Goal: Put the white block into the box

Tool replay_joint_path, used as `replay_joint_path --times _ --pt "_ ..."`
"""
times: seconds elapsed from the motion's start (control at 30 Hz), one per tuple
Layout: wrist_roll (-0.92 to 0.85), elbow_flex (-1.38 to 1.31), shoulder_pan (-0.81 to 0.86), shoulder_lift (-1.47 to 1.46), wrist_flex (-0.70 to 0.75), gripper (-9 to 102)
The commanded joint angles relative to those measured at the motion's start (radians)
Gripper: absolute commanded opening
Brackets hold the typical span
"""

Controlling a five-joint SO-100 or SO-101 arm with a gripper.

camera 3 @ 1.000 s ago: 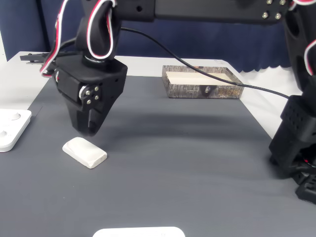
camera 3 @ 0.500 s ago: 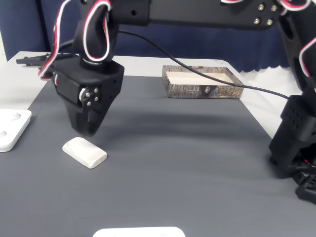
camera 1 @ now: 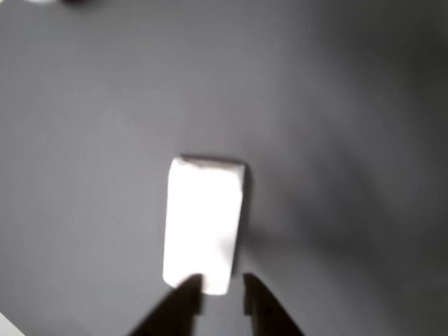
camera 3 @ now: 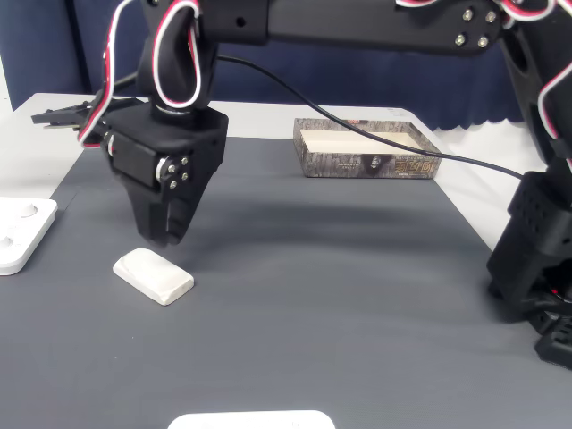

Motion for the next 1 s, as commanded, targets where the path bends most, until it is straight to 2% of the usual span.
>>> replay_joint_path --times 0.0,0.37,0.97 --pt "0.034 -0.064 0.017 0.025 0.006 15" --pt "0.046 -0.069 0.023 0.018 0.009 21" --pt "0.017 -0.1 0.029 -0.043 0.009 21"
